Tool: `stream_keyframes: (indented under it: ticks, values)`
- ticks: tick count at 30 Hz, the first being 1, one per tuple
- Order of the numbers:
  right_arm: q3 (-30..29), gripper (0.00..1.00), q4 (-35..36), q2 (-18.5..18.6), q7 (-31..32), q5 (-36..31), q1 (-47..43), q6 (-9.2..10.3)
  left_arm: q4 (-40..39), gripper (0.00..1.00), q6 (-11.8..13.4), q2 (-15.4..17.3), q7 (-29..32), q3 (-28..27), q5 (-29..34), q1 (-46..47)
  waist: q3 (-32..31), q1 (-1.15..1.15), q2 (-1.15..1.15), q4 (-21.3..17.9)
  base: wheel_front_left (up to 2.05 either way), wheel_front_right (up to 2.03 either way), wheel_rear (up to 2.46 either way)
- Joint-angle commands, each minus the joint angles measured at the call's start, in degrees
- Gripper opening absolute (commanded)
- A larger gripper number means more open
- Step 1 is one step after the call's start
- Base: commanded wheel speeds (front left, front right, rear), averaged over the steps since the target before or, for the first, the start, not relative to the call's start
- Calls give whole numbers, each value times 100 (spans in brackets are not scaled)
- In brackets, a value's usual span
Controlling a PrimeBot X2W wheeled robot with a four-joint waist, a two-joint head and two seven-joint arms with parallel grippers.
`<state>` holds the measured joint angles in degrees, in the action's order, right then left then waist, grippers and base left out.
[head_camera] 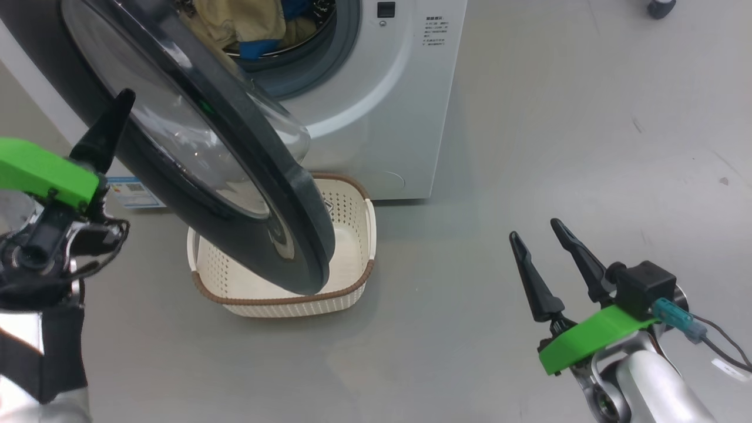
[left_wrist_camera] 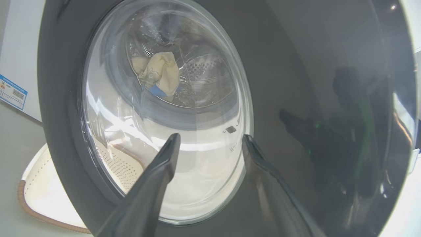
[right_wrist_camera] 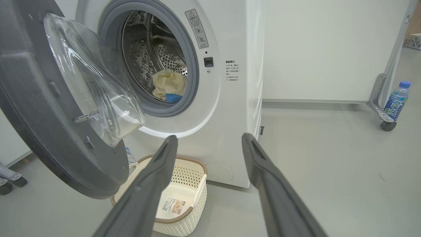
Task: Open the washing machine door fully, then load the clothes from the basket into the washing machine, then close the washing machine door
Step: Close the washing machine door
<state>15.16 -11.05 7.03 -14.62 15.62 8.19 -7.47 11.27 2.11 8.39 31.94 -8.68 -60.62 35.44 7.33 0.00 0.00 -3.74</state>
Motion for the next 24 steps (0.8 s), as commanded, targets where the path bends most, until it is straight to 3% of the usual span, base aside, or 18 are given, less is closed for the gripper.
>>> stream_keyframes:
  ticks: [1, 5, 12, 24]
  values:
    - [58, 100, 212, -4, -38, -21, 7, -2, -335, 100, -66, 328, -70, -93, 195, -3, -9, 0, 0, 23, 0, 0, 0]
    - [2, 100, 233, 18, -38, -41, -34, -2, -853, 100, -337, 631, -671, 216, 1156, -640, -44, 0, 0, 107, 0, 0, 0]
    - [-96, 100, 281, 30, -38, -74, -110, -2, -1057, 100, -718, 669, -2011, 557, 2184, -1527, -85, 0, 0, 171, 0, 0, 0]
    - [-234, 100, 327, 106, -38, -108, -262, -2, 148, 100, -884, 601, -4219, 1271, 3454, -2337, -138, 0, 0, 241, 0, 0, 0]
